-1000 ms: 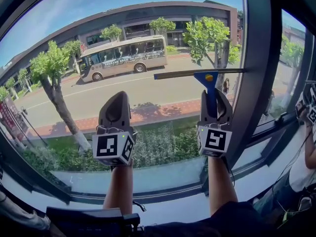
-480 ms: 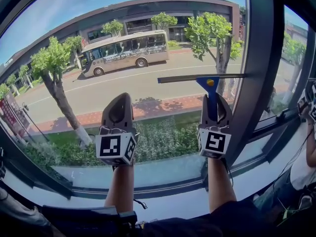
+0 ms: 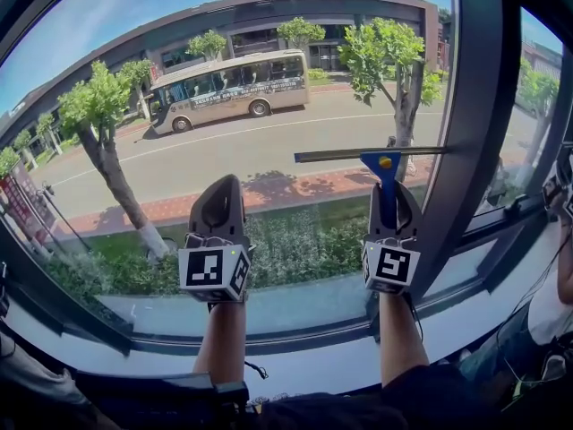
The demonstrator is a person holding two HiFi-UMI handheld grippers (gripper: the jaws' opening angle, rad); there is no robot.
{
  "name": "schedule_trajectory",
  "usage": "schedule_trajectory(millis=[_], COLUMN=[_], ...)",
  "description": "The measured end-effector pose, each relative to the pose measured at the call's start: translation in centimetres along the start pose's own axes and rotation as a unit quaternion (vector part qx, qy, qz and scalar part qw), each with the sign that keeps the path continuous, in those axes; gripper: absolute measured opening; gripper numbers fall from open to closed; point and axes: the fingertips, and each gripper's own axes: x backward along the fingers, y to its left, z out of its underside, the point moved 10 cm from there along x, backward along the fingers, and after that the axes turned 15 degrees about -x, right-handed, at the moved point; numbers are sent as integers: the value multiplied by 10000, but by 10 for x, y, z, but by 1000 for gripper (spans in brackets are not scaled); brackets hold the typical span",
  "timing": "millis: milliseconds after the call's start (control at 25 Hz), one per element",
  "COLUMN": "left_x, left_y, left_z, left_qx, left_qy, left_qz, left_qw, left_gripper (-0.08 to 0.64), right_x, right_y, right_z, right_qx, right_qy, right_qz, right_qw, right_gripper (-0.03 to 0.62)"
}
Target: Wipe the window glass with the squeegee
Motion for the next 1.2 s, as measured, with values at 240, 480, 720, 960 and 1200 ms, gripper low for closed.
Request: schedule_trajectory(millis=[240,480,720,960,1200], left_x=[3,9,11,12,19], left_y=[-8,-15,-15,-13,3], left_z=[18,37,38,41,29], left_qx=[-20,204,201,249,294], left_qy=[76,262,262,304,488], left_qz=[100,200,207,213,-5], left_qw=[9999,9993,9992,9990,9984], left_gripper=[2,3,3,3,3], right_x=[8,17,23,23,31], right_y=[-1,-2,-3,-6,5], right_z=[14,27,38,38,10], right_qx=[-51,-76,-108,-134,9], right_qy=[167,388,557,638,543], right_qz=[22,27,54,66,-209], right_qw=[9998,9992,9984,9978,9983], right_gripper=[141,141,141,141,141])
